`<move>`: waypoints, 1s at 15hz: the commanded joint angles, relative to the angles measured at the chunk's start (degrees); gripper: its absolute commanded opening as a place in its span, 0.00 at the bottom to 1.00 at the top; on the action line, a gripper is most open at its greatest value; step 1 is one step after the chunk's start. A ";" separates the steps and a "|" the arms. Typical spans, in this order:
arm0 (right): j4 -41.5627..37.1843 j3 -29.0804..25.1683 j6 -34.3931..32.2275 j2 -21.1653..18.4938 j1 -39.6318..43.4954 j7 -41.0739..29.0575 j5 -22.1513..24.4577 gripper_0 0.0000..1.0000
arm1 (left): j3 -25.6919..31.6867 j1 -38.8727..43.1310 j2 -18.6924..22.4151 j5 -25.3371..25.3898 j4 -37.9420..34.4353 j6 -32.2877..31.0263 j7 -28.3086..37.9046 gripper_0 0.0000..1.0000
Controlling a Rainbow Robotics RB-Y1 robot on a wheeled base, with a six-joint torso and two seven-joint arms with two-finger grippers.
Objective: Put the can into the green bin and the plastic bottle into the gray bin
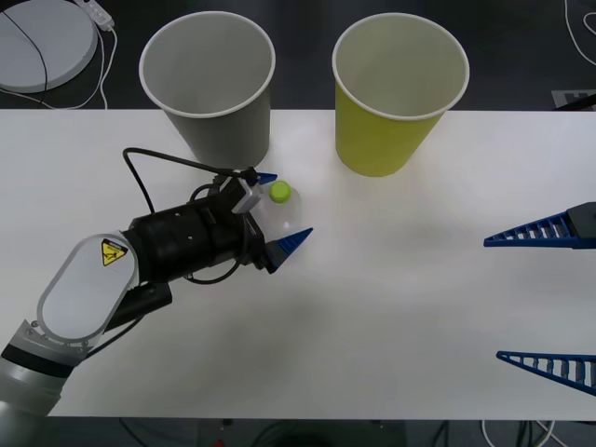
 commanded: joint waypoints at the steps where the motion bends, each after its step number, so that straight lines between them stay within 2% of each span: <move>1: 0.00 0.00 0.00 0.00 0.00 0.00 0.00 1.00 | -0.01 -0.22 -1.41 -1.53 0.32 0.01 0.34 1.00; 9: 0.00 0.00 0.00 0.00 0.00 0.00 0.00 1.00 | -0.01 -0.49 -3.08 -3.81 0.68 0.01 0.86 1.00; 10: 0.00 0.00 0.00 0.00 0.00 0.00 0.00 1.00 | -0.01 -0.49 -2.99 -3.81 0.76 0.01 0.86 0.19; 11: 0.00 0.00 0.00 0.00 0.00 0.00 0.00 1.00 | -0.01 -0.49 -2.99 -3.81 0.68 0.01 1.04 0.00; 15: 0.00 0.00 0.00 0.00 0.00 0.00 0.00 1.00 | -0.01 -0.49 -2.99 -3.72 0.68 0.01 1.22 0.00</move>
